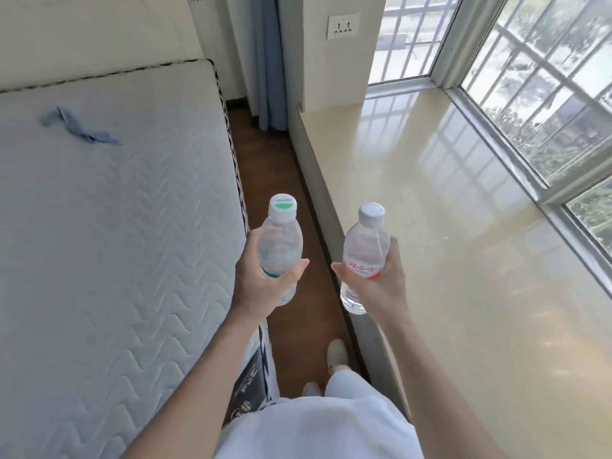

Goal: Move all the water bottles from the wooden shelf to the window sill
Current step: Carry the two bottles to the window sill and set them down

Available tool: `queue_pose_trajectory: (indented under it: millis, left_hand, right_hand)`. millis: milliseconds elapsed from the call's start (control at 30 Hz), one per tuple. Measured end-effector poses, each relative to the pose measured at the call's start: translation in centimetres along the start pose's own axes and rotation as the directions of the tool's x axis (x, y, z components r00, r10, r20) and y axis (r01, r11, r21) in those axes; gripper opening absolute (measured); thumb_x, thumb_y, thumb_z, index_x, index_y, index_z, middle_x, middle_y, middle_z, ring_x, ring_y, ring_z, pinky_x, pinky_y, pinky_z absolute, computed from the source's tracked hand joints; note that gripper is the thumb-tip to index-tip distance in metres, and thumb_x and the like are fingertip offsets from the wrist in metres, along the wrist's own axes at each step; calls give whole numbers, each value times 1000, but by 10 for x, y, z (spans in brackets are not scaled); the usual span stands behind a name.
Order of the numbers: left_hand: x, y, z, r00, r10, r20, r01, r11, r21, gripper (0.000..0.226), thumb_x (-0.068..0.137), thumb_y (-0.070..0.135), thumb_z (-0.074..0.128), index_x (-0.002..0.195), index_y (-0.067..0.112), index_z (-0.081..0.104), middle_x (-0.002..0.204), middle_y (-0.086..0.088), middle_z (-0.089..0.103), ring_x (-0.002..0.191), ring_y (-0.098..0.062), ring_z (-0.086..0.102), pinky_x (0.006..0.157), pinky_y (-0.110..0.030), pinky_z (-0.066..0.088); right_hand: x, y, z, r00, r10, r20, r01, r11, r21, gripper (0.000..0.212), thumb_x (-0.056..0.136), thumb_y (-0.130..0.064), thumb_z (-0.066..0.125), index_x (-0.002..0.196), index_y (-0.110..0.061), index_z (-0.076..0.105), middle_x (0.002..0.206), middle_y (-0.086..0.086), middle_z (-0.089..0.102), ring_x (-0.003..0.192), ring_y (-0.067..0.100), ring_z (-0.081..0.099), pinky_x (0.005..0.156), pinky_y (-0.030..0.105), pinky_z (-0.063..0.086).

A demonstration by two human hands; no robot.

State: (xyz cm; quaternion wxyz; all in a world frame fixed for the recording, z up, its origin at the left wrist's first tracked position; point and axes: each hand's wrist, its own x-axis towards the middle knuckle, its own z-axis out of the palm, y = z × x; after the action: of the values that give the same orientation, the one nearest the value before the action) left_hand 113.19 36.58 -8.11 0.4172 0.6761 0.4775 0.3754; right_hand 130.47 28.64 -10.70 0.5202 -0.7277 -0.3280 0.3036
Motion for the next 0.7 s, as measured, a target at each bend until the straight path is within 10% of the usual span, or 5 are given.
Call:
queue_pose_trajectory:
  millis: [400,700]
  left_hand:
    - [187,-35,-15,984,-63,-167,64,998,5,60,63,36,79,115,31,48,107,17,55,99,10,52,75,2,38]
    - [390,-33,-2,985,-25,-173,31,999,37,59,63,35,80,113,25,51,111,8,59,99,6,53,76,3,37]
  right_hand:
    - [197,-45,83,989,-67,135,65,998,21,64,64,-34,90,114,-31,49,99,-15,64,94,13,67,85,44,58]
    - [386,-104,125,979,-124,163,110,990,92,63,67,-26,91,114,-34,50,100,-18,62,94,5,64,77,23,52]
